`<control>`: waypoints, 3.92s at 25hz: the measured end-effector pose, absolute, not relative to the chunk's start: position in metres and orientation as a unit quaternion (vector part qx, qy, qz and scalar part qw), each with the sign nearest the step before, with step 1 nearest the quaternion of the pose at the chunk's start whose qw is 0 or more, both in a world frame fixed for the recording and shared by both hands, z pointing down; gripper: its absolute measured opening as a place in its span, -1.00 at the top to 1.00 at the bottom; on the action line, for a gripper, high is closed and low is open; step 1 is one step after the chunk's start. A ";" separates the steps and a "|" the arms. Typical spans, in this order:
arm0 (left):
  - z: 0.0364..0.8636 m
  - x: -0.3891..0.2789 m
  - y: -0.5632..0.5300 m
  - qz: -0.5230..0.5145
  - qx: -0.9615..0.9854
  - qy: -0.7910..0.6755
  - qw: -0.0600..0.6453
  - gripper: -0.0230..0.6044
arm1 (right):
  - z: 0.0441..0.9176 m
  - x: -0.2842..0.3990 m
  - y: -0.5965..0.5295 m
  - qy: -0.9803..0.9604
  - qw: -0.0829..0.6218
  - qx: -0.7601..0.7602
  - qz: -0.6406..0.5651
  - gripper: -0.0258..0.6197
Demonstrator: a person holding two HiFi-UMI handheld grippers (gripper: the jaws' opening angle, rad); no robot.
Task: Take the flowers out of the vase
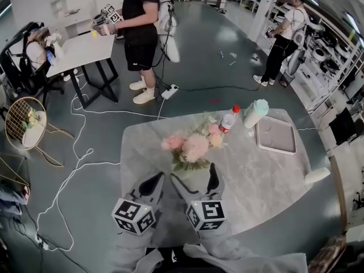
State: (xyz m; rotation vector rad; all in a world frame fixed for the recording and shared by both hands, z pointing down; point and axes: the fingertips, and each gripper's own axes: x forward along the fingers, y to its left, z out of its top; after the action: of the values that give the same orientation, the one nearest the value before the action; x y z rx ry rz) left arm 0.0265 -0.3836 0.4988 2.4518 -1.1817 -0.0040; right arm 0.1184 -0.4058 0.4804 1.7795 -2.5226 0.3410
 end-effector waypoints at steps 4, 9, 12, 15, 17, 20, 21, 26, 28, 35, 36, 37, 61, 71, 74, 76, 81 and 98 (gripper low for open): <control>0.505 0.023 -0.390 0.002 0.880 -0.427 0.211 0.92 | 0.485 0.116 -0.414 -0.809 0.026 0.579 0.099 -0.88; 0.513 0.023 -0.398 0.010 0.881 -0.425 0.207 0.92 | 0.491 0.104 -0.424 -0.813 0.033 0.574 0.094 -0.88; 0.520 0.025 -0.401 0.013 0.881 -0.422 0.212 0.92 | 0.493 0.103 -0.429 -0.813 0.033 0.575 0.087 -0.88; 0.526 0.026 -0.401 0.017 0.880 -0.421 0.218 0.92 | 0.495 0.104 -0.435 -0.813 0.034 0.576 0.081 -0.88; 0.529 0.027 -0.402 0.017 0.879 -0.422 0.220 0.92 | 0.496 0.105 -0.439 -0.812 0.034 0.577 0.078 -0.88; 0.534 0.029 -0.403 0.019 0.879 -0.421 0.222 0.92 | 0.496 0.108 -0.444 -0.812 0.030 0.579 0.071 -0.88; 0.535 0.029 -0.403 0.019 0.879 -0.421 0.223 0.92 | 0.495 0.108 -0.446 -0.812 0.029 0.579 0.069 -0.88; 0.537 0.027 -0.406 0.019 0.876 -0.426 0.226 0.92 | 0.495 0.105 -0.453 -0.818 0.034 0.570 0.066 -0.88; 0.536 0.027 -0.406 0.020 0.875 -0.427 0.226 0.92 | 0.494 0.106 -0.455 -0.819 0.036 0.568 0.066 -0.88; 0.534 0.023 -0.406 0.023 0.873 -0.431 0.226 0.92 | 0.491 0.103 -0.457 -0.822 0.035 0.565 0.067 -0.88; 0.534 0.022 -0.406 0.022 0.873 -0.432 0.227 0.92 | 0.491 0.103 -0.457 -0.822 0.035 0.564 0.068 -0.88; 0.534 0.023 -0.406 0.022 0.872 -0.432 0.228 0.92 | 0.491 0.103 -0.457 -0.822 0.034 0.564 0.069 -0.87; 0.539 0.025 -0.407 0.031 0.874 -0.429 0.227 0.92 | 0.482 0.117 -0.458 -0.805 0.035 0.591 0.044 0.35; 0.539 0.025 -0.405 0.032 0.874 -0.428 0.227 0.92 | 0.483 0.117 -0.458 -0.802 0.027 0.595 0.047 0.59; 0.539 0.025 -0.405 0.033 0.874 -0.428 0.227 0.92 | 0.482 0.118 -0.458 -0.802 0.026 0.595 0.048 0.62; 0.539 0.026 -0.405 0.033 0.874 -0.428 0.228 0.92 | 0.483 0.119 -0.458 -0.802 0.025 0.594 0.051 0.62; 0.539 0.031 -0.401 0.036 0.876 -0.424 0.226 0.92 | 0.480 0.124 -0.456 -0.801 0.021 0.596 0.052 0.62; 0.526 0.027 -0.394 0.034 0.883 -0.416 0.216 0.92 | 0.440 0.130 -0.450 -0.800 -0.041 0.597 0.030 0.62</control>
State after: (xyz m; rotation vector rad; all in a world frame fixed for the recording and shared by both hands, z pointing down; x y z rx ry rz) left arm 0.0272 -0.3938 0.5264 2.4479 -1.1520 0.0952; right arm 0.1297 -0.4503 0.4401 1.9274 -2.5825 0.0976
